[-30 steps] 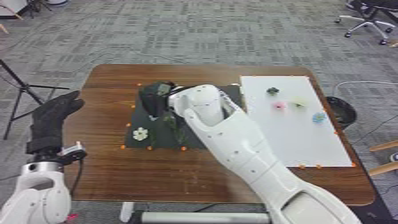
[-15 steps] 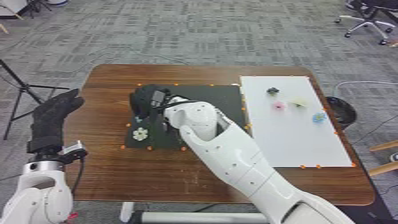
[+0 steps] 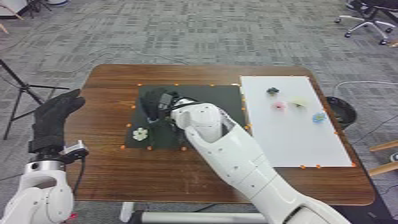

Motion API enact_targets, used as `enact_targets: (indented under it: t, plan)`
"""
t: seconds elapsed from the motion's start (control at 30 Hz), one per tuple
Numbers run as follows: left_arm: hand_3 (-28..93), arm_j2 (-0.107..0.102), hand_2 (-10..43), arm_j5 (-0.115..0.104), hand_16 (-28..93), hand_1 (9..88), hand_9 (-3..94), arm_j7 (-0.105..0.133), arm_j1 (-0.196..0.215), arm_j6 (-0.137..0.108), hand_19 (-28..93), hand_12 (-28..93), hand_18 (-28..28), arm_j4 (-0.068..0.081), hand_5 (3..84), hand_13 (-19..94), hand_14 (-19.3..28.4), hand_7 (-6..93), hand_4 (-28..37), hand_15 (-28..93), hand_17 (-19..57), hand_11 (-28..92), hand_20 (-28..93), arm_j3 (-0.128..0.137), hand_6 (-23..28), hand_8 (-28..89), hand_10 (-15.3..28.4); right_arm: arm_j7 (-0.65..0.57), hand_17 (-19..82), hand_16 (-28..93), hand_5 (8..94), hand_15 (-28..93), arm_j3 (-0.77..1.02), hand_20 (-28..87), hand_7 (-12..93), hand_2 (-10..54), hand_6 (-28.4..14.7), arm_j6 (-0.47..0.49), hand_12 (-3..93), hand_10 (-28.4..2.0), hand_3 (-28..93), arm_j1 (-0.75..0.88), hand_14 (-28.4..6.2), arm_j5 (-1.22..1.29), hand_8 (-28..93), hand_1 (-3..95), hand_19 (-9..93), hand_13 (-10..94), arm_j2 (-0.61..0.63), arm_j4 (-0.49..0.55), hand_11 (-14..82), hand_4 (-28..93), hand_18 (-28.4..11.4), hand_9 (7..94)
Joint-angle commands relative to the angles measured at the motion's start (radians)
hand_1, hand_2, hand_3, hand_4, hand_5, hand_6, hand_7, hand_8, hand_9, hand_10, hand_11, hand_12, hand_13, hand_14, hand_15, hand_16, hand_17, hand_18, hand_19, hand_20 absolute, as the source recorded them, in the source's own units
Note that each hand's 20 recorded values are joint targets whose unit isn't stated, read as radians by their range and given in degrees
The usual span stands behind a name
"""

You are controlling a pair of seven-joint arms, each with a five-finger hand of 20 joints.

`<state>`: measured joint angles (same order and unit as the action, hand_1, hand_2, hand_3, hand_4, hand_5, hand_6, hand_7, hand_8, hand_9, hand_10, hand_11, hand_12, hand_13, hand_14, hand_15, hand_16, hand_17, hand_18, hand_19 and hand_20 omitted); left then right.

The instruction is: Arrange flowers

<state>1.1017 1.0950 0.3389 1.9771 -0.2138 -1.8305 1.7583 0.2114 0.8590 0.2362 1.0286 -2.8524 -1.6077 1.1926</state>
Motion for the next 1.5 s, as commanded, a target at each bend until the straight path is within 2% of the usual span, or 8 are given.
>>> enact_targets:
  t: [0.03, 0.37, 0.83, 0.97, 1.13, 1.23, 1.33, 1.5]
  plan:
    - [70, 0.010, 2.3, -0.003, 4, 25.6, 50.8, -0.004, 0.004, 0.004, 15, 15, 14.7, 0.000, 50.2, 40, 17.2, 16.8, -24.1, 20, 4.4, 23, 20, 0.005, 2.9, -7, 13.8, -0.018, 33, 32, 67.8, 54, -0.028, 52, 22, -8.6, 3.2, 0.009, 10.1, -6.7, 57, -0.009, -4.7, 0.053, 0, 52.9, 56, 80, 0.016, 0.006, 9.6, -17, -16.9, 69.1]
    - [70, 0.007, 2.1, 0.000, 4, 25.8, 50.8, -0.009, -0.005, 0.014, 15, 15, 14.7, 0.004, 50.3, 40, 17.2, 16.8, -24.0, 20, 4.4, 23, 20, 0.001, 2.9, -7, 13.8, -0.109, 33, 31, 63.9, 54, -0.115, 51, 20, -5.7, 2.7, -0.151, 9.7, -7.0, 57, -0.032, -4.8, 0.162, 0, 50.5, 57, 81, 0.049, 0.013, 9.2, -19, -17.1, 66.0]
    - [70, 0.009, 2.1, -0.002, 4, 26.0, 50.8, -0.003, 0.007, 0.011, 15, 15, 14.7, -0.001, 50.3, 40, 17.2, 16.7, -23.8, 20, 4.4, 23, 20, 0.006, 2.9, -7, 13.8, -0.164, 33, 30, 62.7, 55, -0.220, 51, 19, -5.2, 2.5, -0.180, 9.6, -7.1, 58, -0.112, -4.8, 0.297, 0, 49.6, 57, 81, 0.127, 0.071, 9.1, -18, -17.2, 65.5]
    - [70, 0.012, 2.0, -0.004, 4, 25.9, 50.7, -0.005, 0.019, 0.004, 15, 15, 14.7, -0.006, 50.3, 40, 17.1, 16.8, -23.7, 20, 4.3, 23, 20, 0.015, 2.9, -7, 13.8, -0.198, 32, 30, 60.9, 55, -0.287, 50, 18, -5.6, 2.5, -0.161, 9.8, -7.8, 62, -0.182, -5.5, 0.451, -5, 44.4, 57, 80, 0.238, 0.192, 8.8, -18, -17.6, 64.1]
    - [70, 0.019, 2.0, 0.000, 4, 25.9, 50.7, -0.007, 0.035, -0.004, 15, 15, 14.7, -0.016, 50.4, 40, 17.2, 16.8, -23.7, 20, 4.4, 23, 20, 0.028, 2.9, -7, 13.8, -0.234, 30, 29, 57.2, 53, -0.272, 48, 18, -5.9, 1.3, -0.139, 11.0, -10.4, 64, -0.216, -8.0, 0.642, -10, 39.3, 54, 74, 0.435, 0.424, 8.3, -16, -18.4, 60.9]
    - [70, 0.023, 1.9, -0.001, 4, 25.9, 50.7, -0.009, 0.046, -0.009, 15, 15, 14.7, -0.022, 50.3, 40, 17.2, 16.8, -23.7, 20, 4.3, 23, 20, 0.037, 2.9, -7, 13.8, -0.235, 26, 28, 53.1, 33, -0.213, 43, 15, -9.2, -0.4, -0.159, 12.8, -13.0, 65, -0.202, -13.0, 0.686, -9, 33.3, 45, 60, 0.559, 0.543, 7.3, -16, -19.8, 54.8]
    - [70, 0.026, 1.9, 0.001, 4, 25.9, 50.8, -0.016, 0.052, -0.009, 15, 15, 14.7, -0.025, 50.3, 40, 17.2, 16.9, -23.7, 20, 4.3, 23, 20, 0.045, 2.9, -7, 13.8, -0.238, 24, 29, 51.2, 26, -0.134, 41, 13, -9.5, -1.4, -0.153, 13.7, -13.3, 63, -0.172, -14.4, 0.688, -8, 29.4, 40, 54, 0.663, 0.620, 6.7, -15, -20.7, 51.4]
    - [70, 0.025, 1.7, -0.001, 4, 26.0, 50.8, -0.012, 0.044, -0.007, 15, 15, 14.7, -0.021, 50.3, 40, 17.2, 16.8, -23.6, 20, 4.3, 23, 20, 0.034, 2.9, -7, 13.7, -0.257, 23, 32, 44.8, 18, 0.053, 38, 9, -9.5, -2.6, -0.137, 14.6, -14.7, 64, -0.030, -16.4, 0.687, -6, 23.0, 34, 48, 0.802, 0.715, 5.2, -18, -22.2, 43.4]
